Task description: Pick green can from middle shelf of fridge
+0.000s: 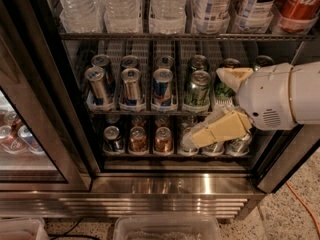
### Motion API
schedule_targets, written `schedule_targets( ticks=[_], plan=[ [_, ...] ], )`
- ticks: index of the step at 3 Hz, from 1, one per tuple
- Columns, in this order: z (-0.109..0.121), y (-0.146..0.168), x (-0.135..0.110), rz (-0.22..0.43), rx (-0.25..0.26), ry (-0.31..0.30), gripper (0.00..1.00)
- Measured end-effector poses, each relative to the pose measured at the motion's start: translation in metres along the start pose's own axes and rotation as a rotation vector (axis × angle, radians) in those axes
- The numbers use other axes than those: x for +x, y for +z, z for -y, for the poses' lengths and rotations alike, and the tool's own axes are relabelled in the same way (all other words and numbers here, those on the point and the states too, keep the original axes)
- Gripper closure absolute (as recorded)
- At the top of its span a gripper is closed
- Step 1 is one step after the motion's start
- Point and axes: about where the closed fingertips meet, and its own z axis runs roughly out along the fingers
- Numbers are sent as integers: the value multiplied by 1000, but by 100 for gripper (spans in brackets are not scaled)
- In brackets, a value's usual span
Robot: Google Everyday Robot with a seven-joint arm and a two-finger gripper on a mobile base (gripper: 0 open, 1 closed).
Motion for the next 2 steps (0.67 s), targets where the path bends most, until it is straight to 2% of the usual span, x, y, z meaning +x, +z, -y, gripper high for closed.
schedule_targets(
  ticks=[1, 2],
  plan=[
    [4, 5, 9, -9, 69, -2, 0],
    [-8, 13, 32, -21, 196, 19, 0]
  ],
)
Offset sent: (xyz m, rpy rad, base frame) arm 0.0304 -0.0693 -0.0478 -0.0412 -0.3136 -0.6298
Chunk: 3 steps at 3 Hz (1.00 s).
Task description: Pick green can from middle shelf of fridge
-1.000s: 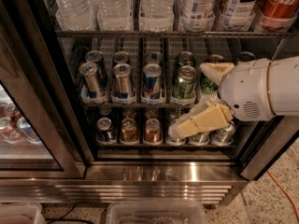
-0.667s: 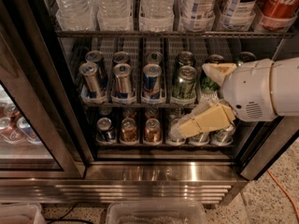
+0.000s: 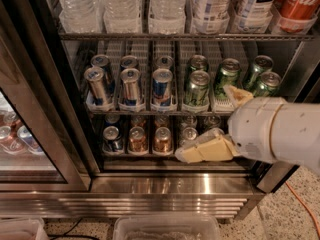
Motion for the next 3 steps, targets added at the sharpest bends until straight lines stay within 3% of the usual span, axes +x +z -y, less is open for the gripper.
schedule_targets(
  ticks=[1, 2, 3],
  plan=[
    [-2, 6, 20, 25, 133, 30, 0],
    [34, 6, 22, 117, 291, 99, 0],
    [99, -21, 34, 212, 484, 167, 0]
  ],
)
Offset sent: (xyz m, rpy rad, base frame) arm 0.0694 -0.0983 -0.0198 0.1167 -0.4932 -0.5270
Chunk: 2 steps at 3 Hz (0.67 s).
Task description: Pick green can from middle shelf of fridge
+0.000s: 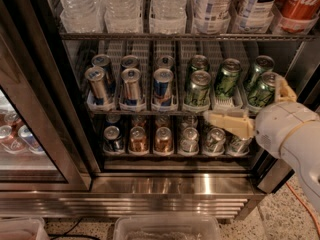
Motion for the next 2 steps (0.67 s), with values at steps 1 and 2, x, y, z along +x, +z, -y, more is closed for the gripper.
schedule_targets(
  ticks=[1, 2],
  plan=[
    [24, -7, 20, 1, 79, 11, 0],
    [24, -7, 20, 1, 79, 11, 0]
  ],
)
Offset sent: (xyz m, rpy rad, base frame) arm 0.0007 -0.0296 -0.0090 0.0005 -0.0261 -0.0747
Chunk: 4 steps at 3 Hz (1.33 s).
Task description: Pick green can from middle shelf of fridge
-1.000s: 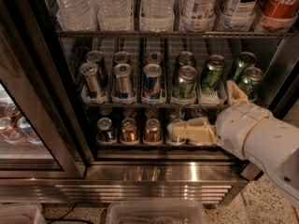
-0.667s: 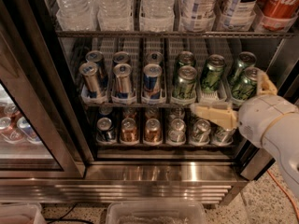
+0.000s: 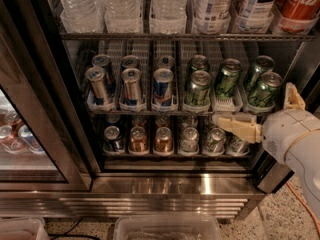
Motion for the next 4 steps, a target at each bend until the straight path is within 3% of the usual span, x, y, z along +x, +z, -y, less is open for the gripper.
schedule_targets(
  ticks=[1, 2, 3, 4],
  plan=[
    [-20, 7, 4, -24, -15, 36, 0],
    [-31, 10, 17, -46, 20, 193, 0],
    [-17, 0, 31, -25, 121, 349, 0],
    [-15, 3, 22, 18, 143, 400, 0]
  ],
)
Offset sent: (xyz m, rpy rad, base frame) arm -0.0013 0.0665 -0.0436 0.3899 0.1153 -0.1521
